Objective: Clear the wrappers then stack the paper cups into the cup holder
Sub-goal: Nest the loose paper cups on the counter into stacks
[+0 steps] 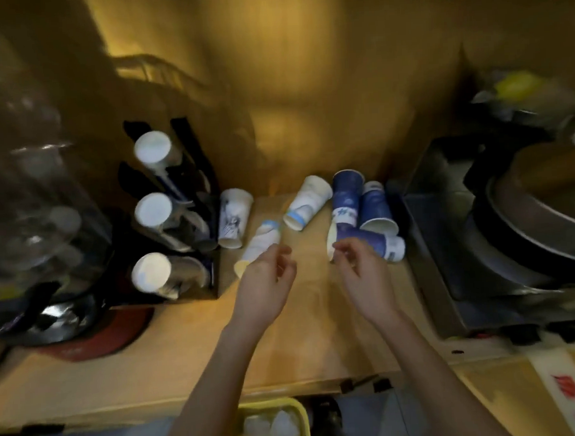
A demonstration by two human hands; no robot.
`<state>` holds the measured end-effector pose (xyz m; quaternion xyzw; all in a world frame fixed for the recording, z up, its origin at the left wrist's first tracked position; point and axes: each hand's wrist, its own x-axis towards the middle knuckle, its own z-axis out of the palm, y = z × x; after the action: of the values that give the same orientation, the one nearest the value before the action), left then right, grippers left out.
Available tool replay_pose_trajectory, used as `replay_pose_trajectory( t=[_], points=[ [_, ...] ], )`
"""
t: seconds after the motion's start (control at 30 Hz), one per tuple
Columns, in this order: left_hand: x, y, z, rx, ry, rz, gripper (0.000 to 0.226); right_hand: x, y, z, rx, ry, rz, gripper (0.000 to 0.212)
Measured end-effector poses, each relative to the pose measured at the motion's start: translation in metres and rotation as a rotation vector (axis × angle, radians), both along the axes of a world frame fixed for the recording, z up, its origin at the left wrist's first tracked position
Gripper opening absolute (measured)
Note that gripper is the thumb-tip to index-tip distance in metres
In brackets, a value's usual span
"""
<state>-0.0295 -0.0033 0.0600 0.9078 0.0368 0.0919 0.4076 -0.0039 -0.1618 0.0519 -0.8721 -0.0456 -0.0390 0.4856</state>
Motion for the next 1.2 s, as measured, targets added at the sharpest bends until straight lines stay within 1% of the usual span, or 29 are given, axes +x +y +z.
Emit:
replay_pose_trajectory(
  t=[0.07,0.17,0.27,0.4,0.47,0.53,0.63,0.73,0.83,0.87,0.97,1.03,1.07,1.13,1.2],
  points=[
    [0.018,-0.021,-0.01,-0.057,-0.011,-0.008,0.026,0.017,-0.021,-0.008,-0.068,-0.007,-0.069,0.017],
    [0.041,-0.05,-0.035,-0.096,0.067,-0.042,0.039,0.04,-0.05,-0.029,-0.133,0.061,-0.152,0.029],
    [0.063,-0.069,-0.061,-0.075,0.126,-0.104,0.052,0.063,-0.069,-0.056,-0.255,0.096,-0.138,0.045],
    [0.089,-0.084,-0.084,-0.003,0.244,-0.158,0.07,0.081,-0.072,-0.095,-0.474,0.14,-0.117,0.081],
    [0.098,-0.088,-0.093,-0.052,0.286,-0.185,0.072,0.09,-0.07,-0.11,-0.582,0.099,-0.066,0.088],
    [0.101,-0.09,-0.097,-0.163,0.302,-0.2,0.064,0.096,-0.067,-0.115,-0.689,0.042,0.006,0.091],
    [0.099,-0.093,-0.096,-0.27,0.355,-0.2,0.051,0.104,-0.065,-0.124,-0.677,0.041,0.079,0.089],
    [0.096,-0.092,-0.098,-0.246,0.436,-0.16,0.036,0.106,-0.061,-0.127,-0.754,0.002,0.059,0.095],
    [0.098,-0.093,-0.095,-0.193,0.475,-0.156,0.013,0.107,-0.058,-0.129,-0.82,-0.025,0.029,0.092],
    [0.098,-0.092,-0.094,-0.172,0.481,-0.158,0.011,0.105,-0.058,-0.129,-0.839,-0.03,0.018,0.09],
    [0.097,-0.088,-0.086,-0.127,0.479,-0.169,0.019,0.103,-0.059,-0.132,-0.832,-0.076,0.003,0.086],
    [0.098,-0.086,-0.079,-0.094,0.428,-0.186,0.03,0.104,-0.061,-0.129,-0.766,-0.094,-0.019,0.085],
    [0.099,-0.085,-0.075,-0.093,0.39,-0.19,0.03,0.105,-0.062,-0.124,-0.713,-0.081,-0.025,0.085],
    [0.102,-0.088,-0.065,-0.153,0.308,-0.193,0.016,0.103,-0.065,-0.114,-0.524,-0.08,-0.036,0.082],
    [0.109,-0.095,-0.053,-0.191,0.246,-0.229,0.007,0.1,-0.07,-0.101,-0.288,0.015,-0.044,0.078]
  ],
)
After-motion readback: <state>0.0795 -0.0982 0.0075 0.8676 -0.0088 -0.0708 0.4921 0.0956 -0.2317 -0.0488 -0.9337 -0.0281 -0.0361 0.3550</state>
